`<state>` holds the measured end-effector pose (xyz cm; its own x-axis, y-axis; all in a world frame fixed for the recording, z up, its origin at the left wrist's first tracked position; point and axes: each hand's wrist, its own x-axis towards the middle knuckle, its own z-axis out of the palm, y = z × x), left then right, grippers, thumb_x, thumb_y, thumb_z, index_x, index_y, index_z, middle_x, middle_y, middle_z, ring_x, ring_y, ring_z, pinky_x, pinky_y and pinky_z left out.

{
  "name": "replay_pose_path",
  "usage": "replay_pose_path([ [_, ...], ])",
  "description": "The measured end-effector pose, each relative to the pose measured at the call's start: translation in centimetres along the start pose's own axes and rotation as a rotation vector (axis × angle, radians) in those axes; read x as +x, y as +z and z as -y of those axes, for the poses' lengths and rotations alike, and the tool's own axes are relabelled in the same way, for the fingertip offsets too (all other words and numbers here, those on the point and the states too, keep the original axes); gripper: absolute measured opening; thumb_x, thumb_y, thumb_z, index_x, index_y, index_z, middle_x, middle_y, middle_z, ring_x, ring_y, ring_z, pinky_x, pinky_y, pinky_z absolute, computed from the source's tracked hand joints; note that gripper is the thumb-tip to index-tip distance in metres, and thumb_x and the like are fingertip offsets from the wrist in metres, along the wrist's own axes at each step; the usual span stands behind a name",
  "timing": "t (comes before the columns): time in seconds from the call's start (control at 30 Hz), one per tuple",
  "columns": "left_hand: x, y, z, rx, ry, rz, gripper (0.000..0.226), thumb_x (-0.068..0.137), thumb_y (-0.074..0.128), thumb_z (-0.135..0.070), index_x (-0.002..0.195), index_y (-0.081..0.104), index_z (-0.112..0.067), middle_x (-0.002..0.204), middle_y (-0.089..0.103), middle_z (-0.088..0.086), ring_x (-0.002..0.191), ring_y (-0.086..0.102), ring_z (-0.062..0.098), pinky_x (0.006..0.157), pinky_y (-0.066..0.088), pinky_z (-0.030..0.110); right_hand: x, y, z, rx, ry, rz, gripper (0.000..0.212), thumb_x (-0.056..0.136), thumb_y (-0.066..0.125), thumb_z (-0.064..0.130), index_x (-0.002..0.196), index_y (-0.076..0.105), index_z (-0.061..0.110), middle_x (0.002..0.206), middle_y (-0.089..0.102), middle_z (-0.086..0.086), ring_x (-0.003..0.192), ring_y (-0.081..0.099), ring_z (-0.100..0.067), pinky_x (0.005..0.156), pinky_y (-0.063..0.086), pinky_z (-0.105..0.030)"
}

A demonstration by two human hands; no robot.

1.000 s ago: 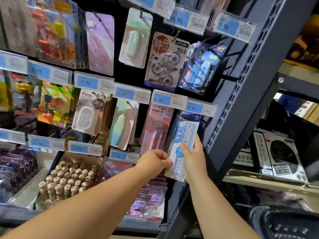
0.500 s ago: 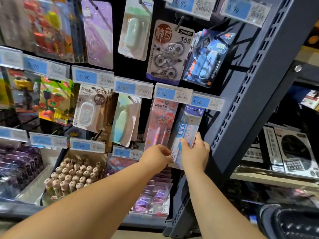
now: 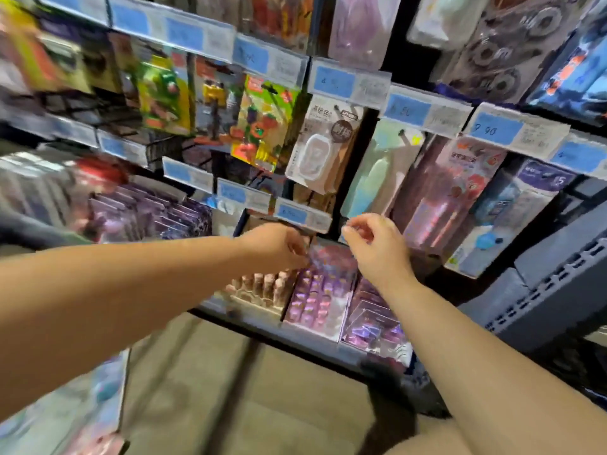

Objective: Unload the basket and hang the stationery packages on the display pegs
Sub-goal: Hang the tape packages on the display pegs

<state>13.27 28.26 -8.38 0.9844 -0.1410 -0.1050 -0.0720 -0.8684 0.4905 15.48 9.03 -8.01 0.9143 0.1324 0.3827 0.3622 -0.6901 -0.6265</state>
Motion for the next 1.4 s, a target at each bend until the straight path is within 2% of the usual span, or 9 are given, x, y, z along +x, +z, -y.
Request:
replay_pose_path([
  [0.13, -4.6, -3.6, 9.7, 0.139, -0.145, 0.068, 0.019, 0.088, 0.068, -0.039, 0.103, 0.070, -0.026, 0.090, 0.065, -0.005, 0.084, 0.061, 0.018, 0.075, 0.048, 0.026, -0.4, 7.3, 3.2, -0.146, -0.048, 0.435, 0.019, 0.093, 0.062, 0.035, 0.100, 0.069, 0.019, 0.100, 0.064, -0.003, 0.094, 0.058, -0.019, 0.078, 0.041, -0.028],
  [0.27, -9.8, -5.9, 19.3, 0.222, -0.268, 0.099, 0.014, 0.090, 0.067, -0.031, 0.103, 0.071, -0.025, 0.088, 0.061, -0.005, 0.083, 0.056, 0.014, 0.067, 0.035, 0.020, -2.7, 14.7, 6.5, -0.179, -0.054, 0.708, 0.017, 0.094, 0.060, 0.034, 0.093, 0.070, 0.020, 0.099, 0.067, -0.003, 0.097, 0.060, -0.022, 0.077, 0.040, -0.029],
  [0.4, -14.3, -4.7, 28.7, 0.192, -0.391, 0.173, 0.020, 0.089, 0.069, -0.032, 0.101, 0.070, -0.017, 0.082, 0.061, -0.004, 0.080, 0.061, 0.023, 0.074, 0.049, 0.027, -5.8, 21.5, 8.3, -0.183, 0.025, 0.841, 0.013, 0.091, 0.064, 0.037, 0.088, 0.067, 0.025, 0.088, 0.065, 0.002, 0.089, 0.059, -0.018, 0.076, 0.043, -0.029],
  [0.7, -20.0, 4.3, 40.6, 0.037, -0.594, 0.335, 0.028, 0.094, 0.062, -0.036, 0.118, 0.065, -0.023, 0.117, 0.067, -0.002, 0.107, 0.060, 0.017, 0.075, 0.039, 0.020, -12.2, 37.7, 8.5, -0.222, 0.242, 1.199, 0.009, 0.095, 0.059, 0.023, 0.095, 0.066, 0.018, 0.106, 0.066, -0.006, 0.092, 0.056, -0.018, 0.082, 0.043, -0.024],
  [0.8, -22.0, 6.9, 42.6, -0.005, -0.591, 0.444, 0.027, 0.094, 0.060, -0.036, 0.118, 0.064, -0.023, 0.118, 0.065, -0.002, 0.106, 0.059, 0.017, 0.083, 0.043, 0.022, -14.8, 41.2, 7.6, -0.257, 0.268, 1.299, 0.018, 0.092, 0.061, 0.022, 0.077, 0.055, 0.027, 0.085, 0.059, 0.006, 0.088, 0.052, -0.014, 0.089, 0.047, -0.028],
  [0.93, -23.0, 8.9, 45.3, -0.002, -0.572, 0.565, 0.026, 0.093, 0.059, -0.040, 0.116, 0.063, -0.029, 0.116, 0.065, -0.007, 0.104, 0.062, 0.015, 0.087, 0.049, 0.026, -18.1, 43.2, 7.8, -0.374, 0.233, 1.491, 0.014, 0.090, 0.063, 0.029, 0.082, 0.051, 0.026, 0.104, 0.065, -0.002, 0.088, 0.053, -0.014, 0.067, 0.039, -0.022],
  [1.1, -21.6, 10.0, 47.7, -0.016, -0.524, 0.609, 0.029, 0.092, 0.056, -0.040, 0.119, 0.063, -0.030, 0.115, 0.066, -0.007, 0.106, 0.061, 0.016, 0.089, 0.049, 0.029, -21.6, 44.4, 7.7, -0.432, 0.293, 1.456, 0.044, 0.087, 0.063, 0.043, 0.128, 0.055, 0.028, 0.120, 0.066, 0.000, 0.104, 0.063, -0.020, 0.077, 0.044, -0.022],
  [1.23, -20.4, 10.9, 48.9, -0.036, -0.469, 0.621, 0.029, 0.091, 0.056, -0.043, 0.116, 0.064, -0.031, 0.113, 0.067, -0.008, 0.107, 0.061, 0.017, 0.091, 0.050, 0.031, -22.6, 45.4, 7.5, -0.475, 0.437, 1.360, 0.051, 0.080, 0.073, 0.044, 0.122, 0.054, 0.023, 0.122, 0.065, 0.002, 0.111, 0.062, -0.019, 0.087, 0.048, -0.025],
  [1.4, -19.9, 11.5, 49.4, -0.021, -0.402, 0.693, 0.032, 0.090, 0.062, -0.039, 0.121, 0.062, -0.029, 0.113, 0.066, -0.011, 0.108, 0.059, 0.014, 0.091, 0.048, 0.028, -23.2, 46.1, 7.0, -0.489, 0.517, 1.290, 0.038, 0.078, 0.076, 0.045, 0.098, 0.050, 0.025, 0.109, 0.067, 0.003, 0.094, 0.062, -0.020, 0.071, 0.040, -0.023],
])
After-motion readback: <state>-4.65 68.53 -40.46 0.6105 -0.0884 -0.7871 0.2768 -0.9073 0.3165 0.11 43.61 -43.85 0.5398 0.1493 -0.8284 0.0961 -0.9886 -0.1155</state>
